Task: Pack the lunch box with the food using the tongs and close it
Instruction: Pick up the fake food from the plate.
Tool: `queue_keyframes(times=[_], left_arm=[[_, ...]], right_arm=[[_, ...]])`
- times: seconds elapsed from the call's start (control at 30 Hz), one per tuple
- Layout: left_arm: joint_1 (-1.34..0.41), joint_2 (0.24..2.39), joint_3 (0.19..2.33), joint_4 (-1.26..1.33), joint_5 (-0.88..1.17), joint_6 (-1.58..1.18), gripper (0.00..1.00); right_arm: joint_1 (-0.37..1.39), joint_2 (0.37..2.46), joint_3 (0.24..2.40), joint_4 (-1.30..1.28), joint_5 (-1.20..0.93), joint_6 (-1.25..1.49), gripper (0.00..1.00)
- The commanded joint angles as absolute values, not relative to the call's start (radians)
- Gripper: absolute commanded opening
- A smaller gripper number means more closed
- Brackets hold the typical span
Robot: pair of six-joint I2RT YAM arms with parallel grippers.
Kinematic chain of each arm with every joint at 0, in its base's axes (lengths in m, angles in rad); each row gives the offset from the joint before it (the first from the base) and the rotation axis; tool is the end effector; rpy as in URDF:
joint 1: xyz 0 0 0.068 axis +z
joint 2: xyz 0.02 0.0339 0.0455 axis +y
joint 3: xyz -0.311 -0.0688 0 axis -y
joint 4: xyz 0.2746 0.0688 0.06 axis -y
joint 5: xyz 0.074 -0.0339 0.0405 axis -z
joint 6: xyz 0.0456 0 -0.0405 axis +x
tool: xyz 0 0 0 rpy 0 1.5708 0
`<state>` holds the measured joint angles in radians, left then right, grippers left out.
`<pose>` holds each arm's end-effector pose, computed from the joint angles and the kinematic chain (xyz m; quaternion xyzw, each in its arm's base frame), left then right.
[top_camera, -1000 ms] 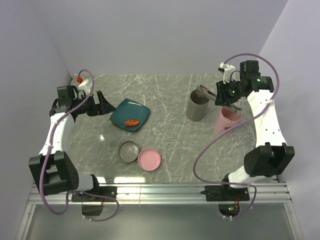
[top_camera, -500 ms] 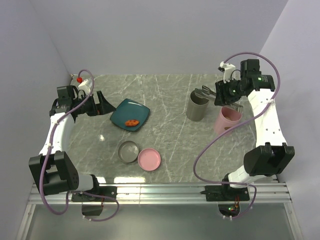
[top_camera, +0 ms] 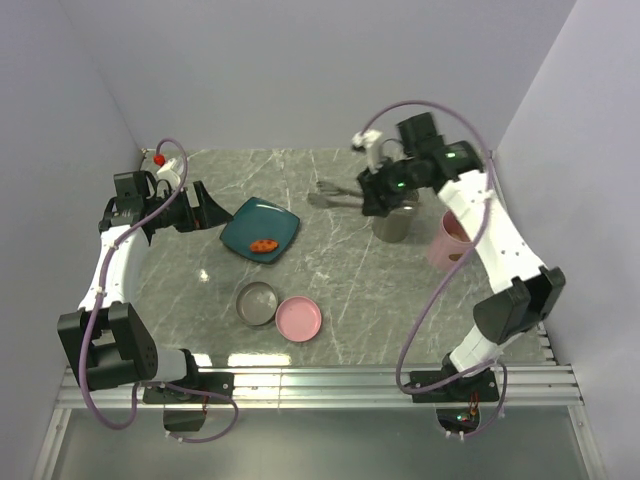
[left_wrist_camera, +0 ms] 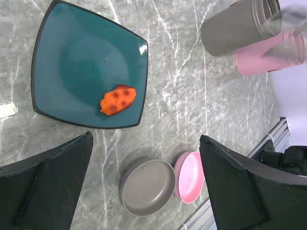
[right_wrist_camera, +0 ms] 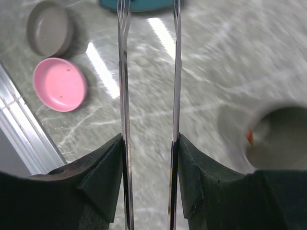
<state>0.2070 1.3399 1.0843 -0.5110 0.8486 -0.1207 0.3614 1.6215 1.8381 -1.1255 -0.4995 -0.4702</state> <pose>0.3052 0.0291 0.3326 0.0222 0.8537 -0.3631 0.3727 0.3301 0.1481 0.4518 -0.4436 0.8059 0.2163 0.3271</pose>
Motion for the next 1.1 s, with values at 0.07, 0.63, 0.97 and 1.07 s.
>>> queue_keyframes(times=[0.07,0.63,0.97,1.07], left_arm=[[0.209,1.315,1.114,-0.491,0.874,-0.123,0.99],[0.210,1.318,1.094,-0.480,0.828,-0.126,0.99],[0.210,1.321,1.094,-0.485,0.825,-0.118,0.99],[0.210,1.321,1.091,-0.483,0.819,-0.118,0.99]], right_arm=[[0.537,1.709,1.812,-1.011,-0.463,-0.535,0.52],[0.703,2.016,1.948,-0.960,-0.414,-0.581,0.52],[0.712,2.048,1.974,-0.919,-0.370,-0.578,0.53],[0.715,2.068,1.985,-0.916,-0.357,-0.581,0.54]])
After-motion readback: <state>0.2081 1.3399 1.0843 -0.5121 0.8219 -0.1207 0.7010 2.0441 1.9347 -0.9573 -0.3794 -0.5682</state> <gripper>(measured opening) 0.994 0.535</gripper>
